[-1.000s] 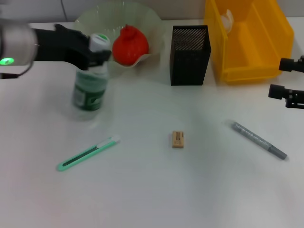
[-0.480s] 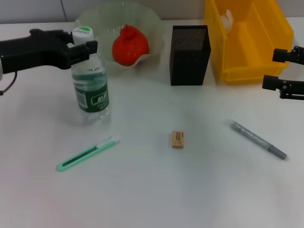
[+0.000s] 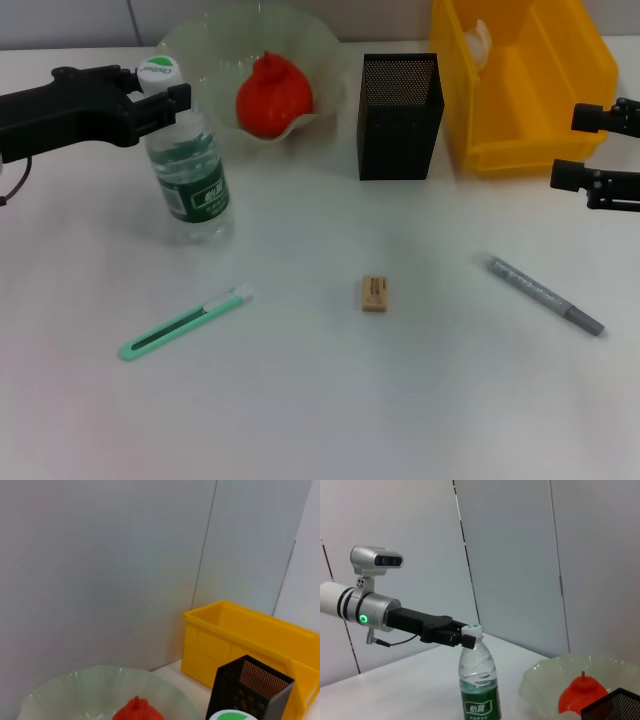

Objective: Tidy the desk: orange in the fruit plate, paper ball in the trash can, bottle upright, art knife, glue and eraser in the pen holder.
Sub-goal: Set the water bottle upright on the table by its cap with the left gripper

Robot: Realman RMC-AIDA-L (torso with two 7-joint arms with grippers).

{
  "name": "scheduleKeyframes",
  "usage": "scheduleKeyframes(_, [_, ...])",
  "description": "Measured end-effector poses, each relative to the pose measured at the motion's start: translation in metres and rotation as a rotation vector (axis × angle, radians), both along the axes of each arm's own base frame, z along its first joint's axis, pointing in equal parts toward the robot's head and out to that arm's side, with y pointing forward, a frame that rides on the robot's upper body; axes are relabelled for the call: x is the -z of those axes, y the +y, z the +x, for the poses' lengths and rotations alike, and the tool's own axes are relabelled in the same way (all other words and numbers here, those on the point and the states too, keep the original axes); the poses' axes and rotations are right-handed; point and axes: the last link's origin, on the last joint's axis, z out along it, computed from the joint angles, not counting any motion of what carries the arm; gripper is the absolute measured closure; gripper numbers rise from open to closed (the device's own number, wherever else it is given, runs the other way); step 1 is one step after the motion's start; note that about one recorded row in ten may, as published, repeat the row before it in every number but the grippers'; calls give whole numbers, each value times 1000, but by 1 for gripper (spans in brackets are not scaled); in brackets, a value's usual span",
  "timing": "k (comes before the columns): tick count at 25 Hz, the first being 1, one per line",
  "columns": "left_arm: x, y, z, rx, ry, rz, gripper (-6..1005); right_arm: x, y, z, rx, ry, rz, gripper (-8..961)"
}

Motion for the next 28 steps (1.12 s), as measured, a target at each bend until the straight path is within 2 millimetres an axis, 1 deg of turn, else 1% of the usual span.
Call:
scheduleKeyframes(6, [7,-1,-2,22,13,-13,543,1,0,0,1,2,-4,120])
scheduleKeyframes(8, [12,0,-5,25,13,-24,542,2,0,0,2,5,-8,120])
scheduleKeyframes(23, [16,-5,-6,80,44,-31,534,2,1,0,3,5,-12,120])
scheduleKeyframes(28, [13,-9,-4,102,9,-28,440,2,1,0,3,4,-11,121])
